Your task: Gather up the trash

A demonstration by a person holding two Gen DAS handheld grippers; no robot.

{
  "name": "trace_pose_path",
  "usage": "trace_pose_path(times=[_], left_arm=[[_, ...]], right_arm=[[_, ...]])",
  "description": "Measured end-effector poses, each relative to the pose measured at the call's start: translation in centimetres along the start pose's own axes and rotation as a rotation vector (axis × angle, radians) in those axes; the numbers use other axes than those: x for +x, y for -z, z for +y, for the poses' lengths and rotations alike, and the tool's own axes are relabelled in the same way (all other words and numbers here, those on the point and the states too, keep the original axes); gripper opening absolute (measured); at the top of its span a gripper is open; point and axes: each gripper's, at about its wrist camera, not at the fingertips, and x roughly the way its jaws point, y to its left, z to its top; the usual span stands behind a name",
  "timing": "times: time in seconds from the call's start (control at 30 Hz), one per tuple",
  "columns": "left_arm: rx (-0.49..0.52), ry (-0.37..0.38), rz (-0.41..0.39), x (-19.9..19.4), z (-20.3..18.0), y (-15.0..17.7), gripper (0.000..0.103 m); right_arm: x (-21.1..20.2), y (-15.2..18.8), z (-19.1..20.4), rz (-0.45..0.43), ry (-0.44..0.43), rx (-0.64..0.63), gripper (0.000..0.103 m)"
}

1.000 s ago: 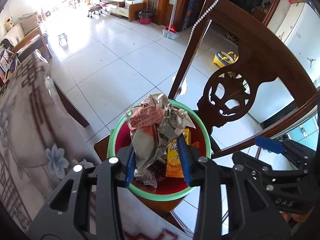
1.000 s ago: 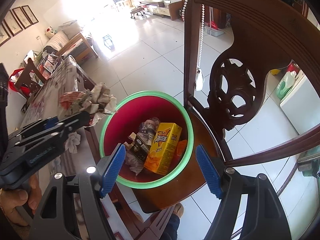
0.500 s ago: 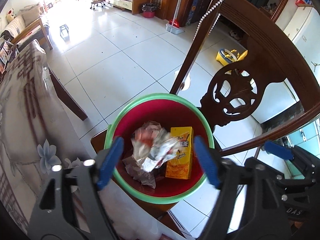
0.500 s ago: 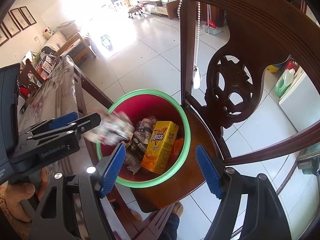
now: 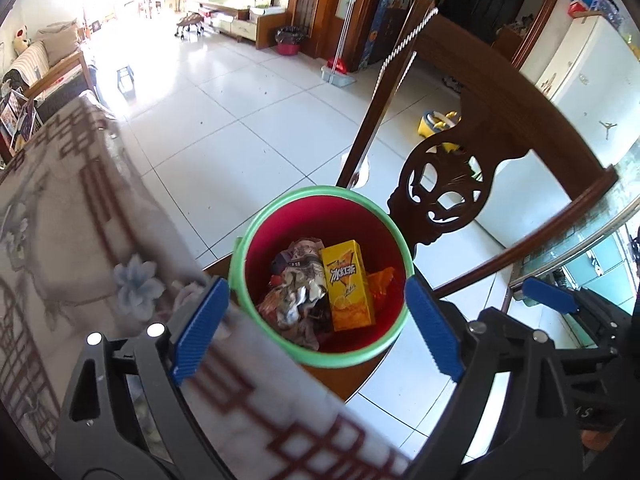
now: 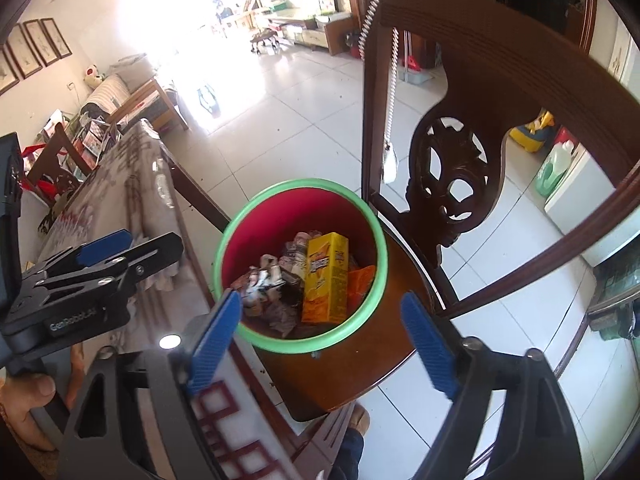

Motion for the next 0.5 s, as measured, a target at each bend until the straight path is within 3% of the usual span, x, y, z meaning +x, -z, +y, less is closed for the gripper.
trace_pose_path(times=[0.23,0.3,0.37,0.5], left_arm=[[-0.058,0.001,-0.096,-7.4,4.5,3.7,0.093],[-0.08,-0.028,-0.141,-9.9,6.1,5.0,0.095],[-0.1,-0.067,-0.197,-12.7,7.8,6.5,0.098],[-0.176,-0.122,-0.297,-18.1,11.7,9.9,0.098]], right_arm=[[-3.0,3.5,6.3,-0.039,-0.006,-0.049,0.084],[-3.9,4.4,8.3,-0.061,-0.019,-0.063,0.086],[-5.1,5.3,10.6,-0.099,-0.029,-0.087,0.095],[-7.1,7.2,15.3,-0.174,-0.059,-0.134,0.096]])
